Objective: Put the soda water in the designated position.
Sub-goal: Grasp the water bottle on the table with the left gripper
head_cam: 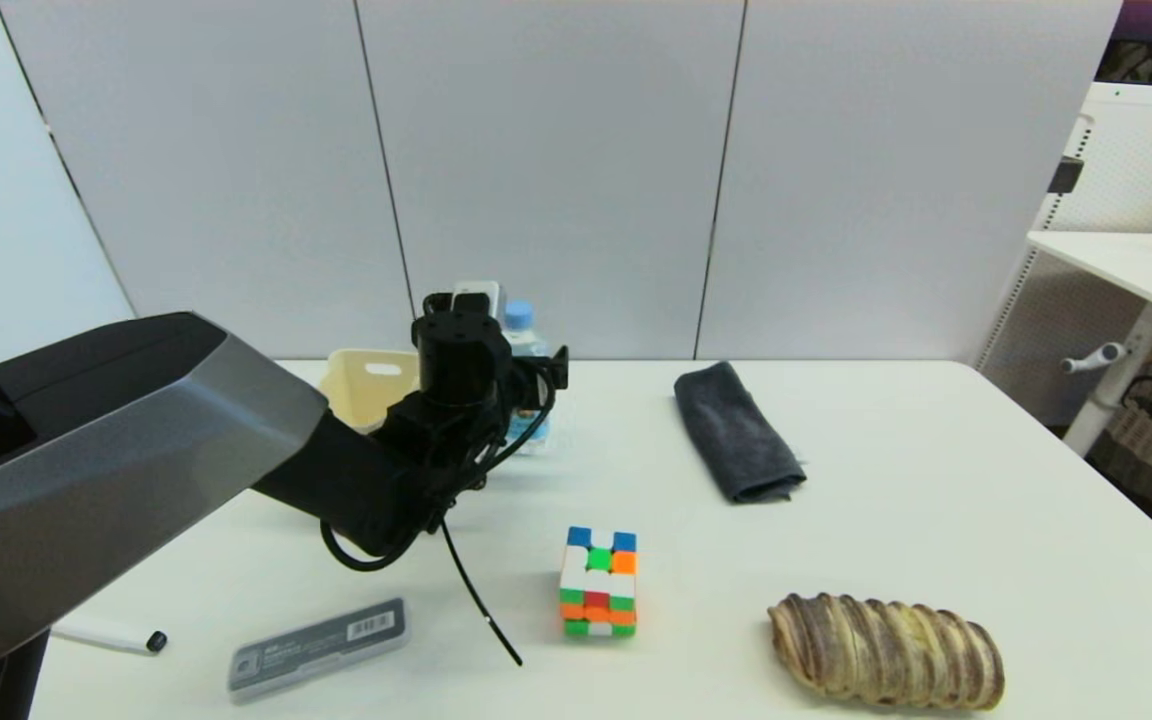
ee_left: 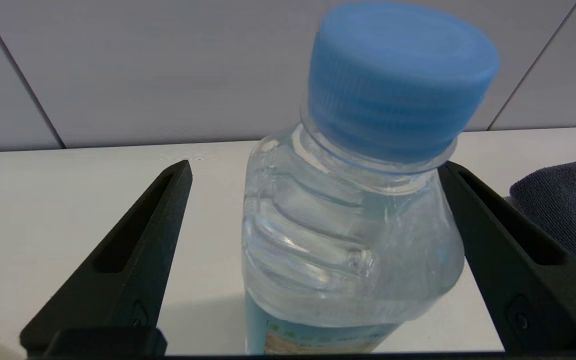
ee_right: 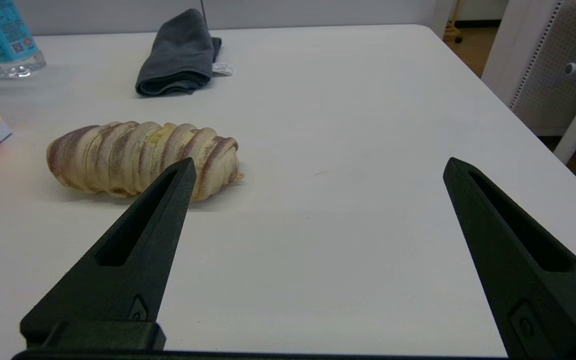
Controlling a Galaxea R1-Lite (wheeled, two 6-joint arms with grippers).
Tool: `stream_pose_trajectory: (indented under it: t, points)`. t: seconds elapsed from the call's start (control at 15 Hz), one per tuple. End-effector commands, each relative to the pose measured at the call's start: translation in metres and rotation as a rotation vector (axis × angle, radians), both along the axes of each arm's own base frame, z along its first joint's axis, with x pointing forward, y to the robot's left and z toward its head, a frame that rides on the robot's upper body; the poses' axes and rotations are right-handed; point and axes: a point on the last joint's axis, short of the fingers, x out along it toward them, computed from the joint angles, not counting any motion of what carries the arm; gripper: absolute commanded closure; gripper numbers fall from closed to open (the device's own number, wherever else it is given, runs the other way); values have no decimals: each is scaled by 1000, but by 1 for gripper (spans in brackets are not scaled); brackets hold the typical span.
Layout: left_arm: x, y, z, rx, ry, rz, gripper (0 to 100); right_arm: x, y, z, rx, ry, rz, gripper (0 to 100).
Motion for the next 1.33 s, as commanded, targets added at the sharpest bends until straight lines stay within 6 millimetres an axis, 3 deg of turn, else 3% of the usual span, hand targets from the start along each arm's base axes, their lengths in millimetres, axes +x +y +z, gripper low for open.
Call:
stream_pose_trajectory:
  t: [0.07,0.67,0.73,1.33]
  points:
    - [3,-2,-2,-5,-6,3,0,0,0,0,0,3,0,0]
    - [14,-4,-7,-8,-11,14,0,0,0,0,0,3,0,0]
    - [14,-3,-7,-9,-12,15,100,0,0,0,0,3,0,0]
    - [16,-4,-3,-11,-23,15,100,0,0,0,0,3,0,0]
